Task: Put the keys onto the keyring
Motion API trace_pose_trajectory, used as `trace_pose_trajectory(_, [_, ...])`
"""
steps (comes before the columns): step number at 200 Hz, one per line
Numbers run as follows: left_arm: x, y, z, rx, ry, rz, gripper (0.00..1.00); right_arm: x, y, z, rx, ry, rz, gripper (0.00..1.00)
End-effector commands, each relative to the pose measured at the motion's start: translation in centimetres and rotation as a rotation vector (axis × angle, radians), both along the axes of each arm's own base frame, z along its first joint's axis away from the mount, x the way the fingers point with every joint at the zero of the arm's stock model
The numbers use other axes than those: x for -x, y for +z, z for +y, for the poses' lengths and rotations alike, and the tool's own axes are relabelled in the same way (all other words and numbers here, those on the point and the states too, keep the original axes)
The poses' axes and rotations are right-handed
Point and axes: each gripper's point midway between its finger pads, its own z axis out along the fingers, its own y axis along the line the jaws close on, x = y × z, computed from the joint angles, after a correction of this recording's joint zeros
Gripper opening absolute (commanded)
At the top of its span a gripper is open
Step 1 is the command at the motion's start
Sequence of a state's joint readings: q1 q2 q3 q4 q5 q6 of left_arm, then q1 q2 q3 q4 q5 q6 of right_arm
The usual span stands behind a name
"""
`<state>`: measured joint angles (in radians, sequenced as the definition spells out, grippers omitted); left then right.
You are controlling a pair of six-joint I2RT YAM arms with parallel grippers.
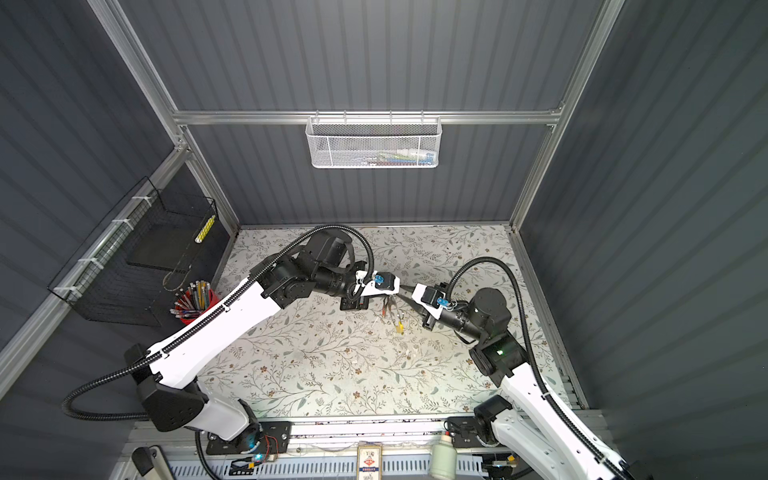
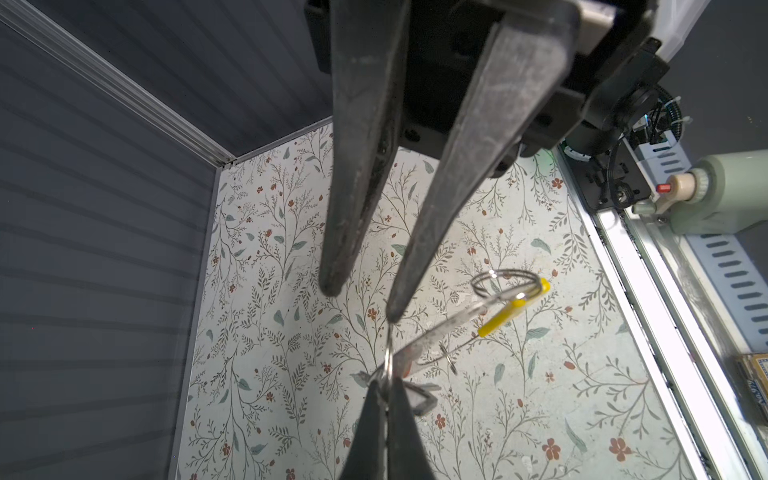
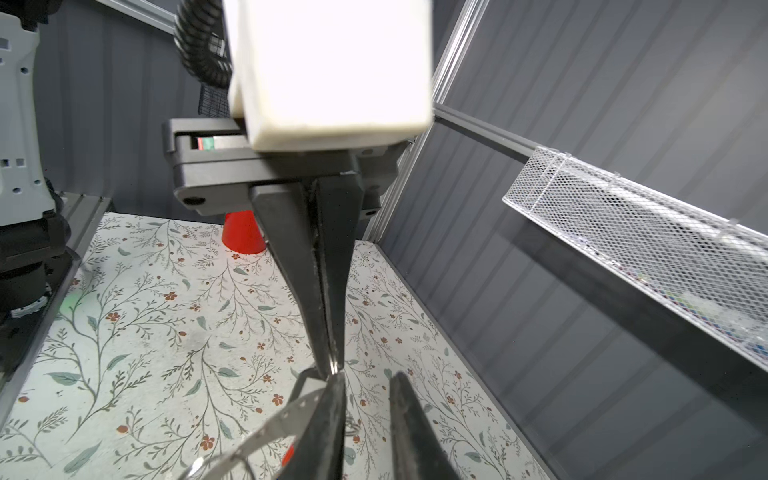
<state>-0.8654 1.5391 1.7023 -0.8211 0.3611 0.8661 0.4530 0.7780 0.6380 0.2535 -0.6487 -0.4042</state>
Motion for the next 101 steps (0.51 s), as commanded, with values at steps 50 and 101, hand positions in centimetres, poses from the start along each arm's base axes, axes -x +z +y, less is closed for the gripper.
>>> trace_pose_trajectory(50, [0.0,0.7,-0.2,-0.036,-0.004,-0.053,0.0,0.3,0.2,0.9,0.008,0.077,0.048,0.23])
trace_pose_trajectory(101, [0.2,0.8,-0.4,-0.038,-0.013,-0.062,0.0,-0.3,0.0,1.2,-0.005,0.077,0.072,0.19])
